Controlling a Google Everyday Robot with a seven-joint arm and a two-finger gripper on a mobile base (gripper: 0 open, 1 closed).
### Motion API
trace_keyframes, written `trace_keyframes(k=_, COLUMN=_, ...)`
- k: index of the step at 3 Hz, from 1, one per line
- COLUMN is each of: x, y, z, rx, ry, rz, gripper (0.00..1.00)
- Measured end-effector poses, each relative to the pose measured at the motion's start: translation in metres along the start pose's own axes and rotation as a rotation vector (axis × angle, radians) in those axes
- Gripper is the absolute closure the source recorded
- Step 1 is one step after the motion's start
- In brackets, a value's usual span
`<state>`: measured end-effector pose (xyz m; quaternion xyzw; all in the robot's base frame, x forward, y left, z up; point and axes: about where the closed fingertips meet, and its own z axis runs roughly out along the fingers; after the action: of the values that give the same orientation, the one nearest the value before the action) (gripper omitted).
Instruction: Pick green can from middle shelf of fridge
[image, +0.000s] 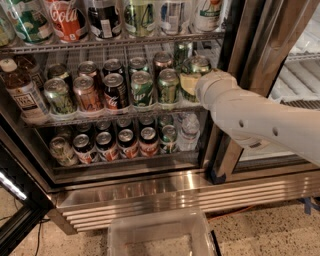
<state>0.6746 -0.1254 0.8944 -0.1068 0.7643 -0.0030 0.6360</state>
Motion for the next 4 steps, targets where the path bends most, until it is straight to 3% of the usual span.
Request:
trace_keyframes(k=1, x=-0.044, y=-0.018, z=-0.031, rx=-0.035, ry=-0.058, rz=0.022, gripper=1.0)
trace_keyframes(k=3, x=-0.039, y=-0.014, z=-0.031, rx=-0.035, ry=-0.058, rz=0.022, gripper=1.0)
trace_keyframes(k=4, x=-0.046, y=0.009, z=-0.031, rx=-0.119, ry=-0.043, rz=0.005, gripper=1.0)
